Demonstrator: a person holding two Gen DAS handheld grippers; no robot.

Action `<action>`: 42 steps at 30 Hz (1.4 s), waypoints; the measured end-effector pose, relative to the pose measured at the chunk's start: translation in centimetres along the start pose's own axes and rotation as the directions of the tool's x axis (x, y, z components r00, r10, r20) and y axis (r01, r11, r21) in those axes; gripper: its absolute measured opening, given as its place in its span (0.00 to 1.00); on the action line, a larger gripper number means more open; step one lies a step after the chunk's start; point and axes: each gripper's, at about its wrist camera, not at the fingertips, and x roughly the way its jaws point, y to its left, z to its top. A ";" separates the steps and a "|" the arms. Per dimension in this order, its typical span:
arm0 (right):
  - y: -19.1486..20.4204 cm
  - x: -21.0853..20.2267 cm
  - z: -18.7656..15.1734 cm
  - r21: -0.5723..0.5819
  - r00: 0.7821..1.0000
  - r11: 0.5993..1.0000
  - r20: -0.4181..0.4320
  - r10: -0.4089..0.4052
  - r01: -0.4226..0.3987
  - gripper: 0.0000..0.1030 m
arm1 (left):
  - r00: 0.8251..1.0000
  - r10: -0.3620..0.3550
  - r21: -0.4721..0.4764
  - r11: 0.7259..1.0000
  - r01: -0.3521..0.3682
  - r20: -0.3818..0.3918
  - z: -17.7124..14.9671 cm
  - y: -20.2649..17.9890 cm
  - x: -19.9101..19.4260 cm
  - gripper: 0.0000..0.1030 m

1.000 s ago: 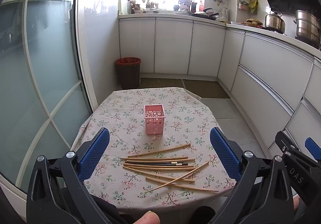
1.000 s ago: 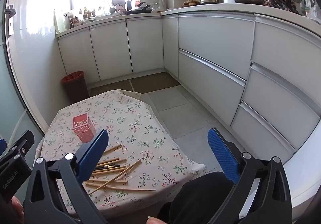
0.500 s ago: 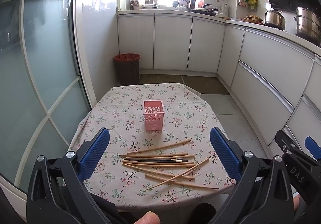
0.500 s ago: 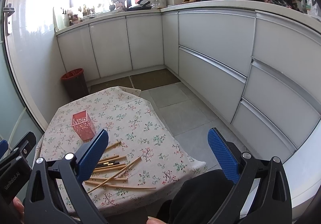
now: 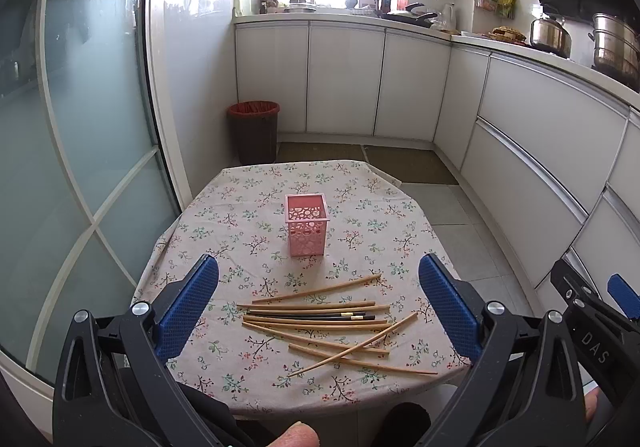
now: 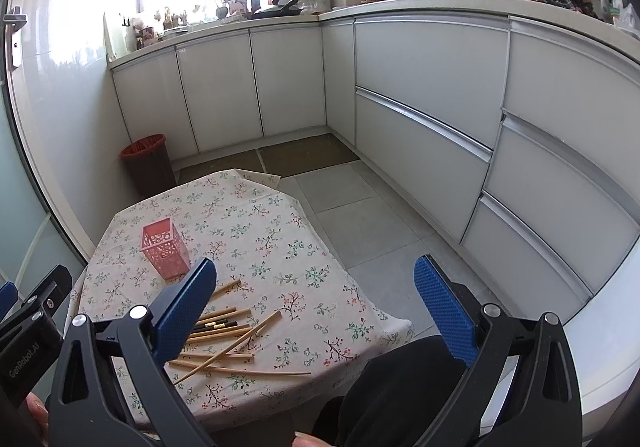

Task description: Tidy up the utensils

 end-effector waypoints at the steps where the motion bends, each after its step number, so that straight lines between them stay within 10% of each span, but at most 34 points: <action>1: 0.0 0.0 0.0 -0.001 1.000 1.000 -0.001 0.000 0.000 0.94 | 1.000 0.000 0.000 1.000 0.000 -0.003 0.0 0.0 0.1 0.93; 42: 0.3 0.8 0.0 -0.005 1.000 1.000 -0.021 -0.004 0.004 0.94 | 1.000 -0.001 0.003 1.000 0.001 -0.023 -0.1 0.0 0.5 0.93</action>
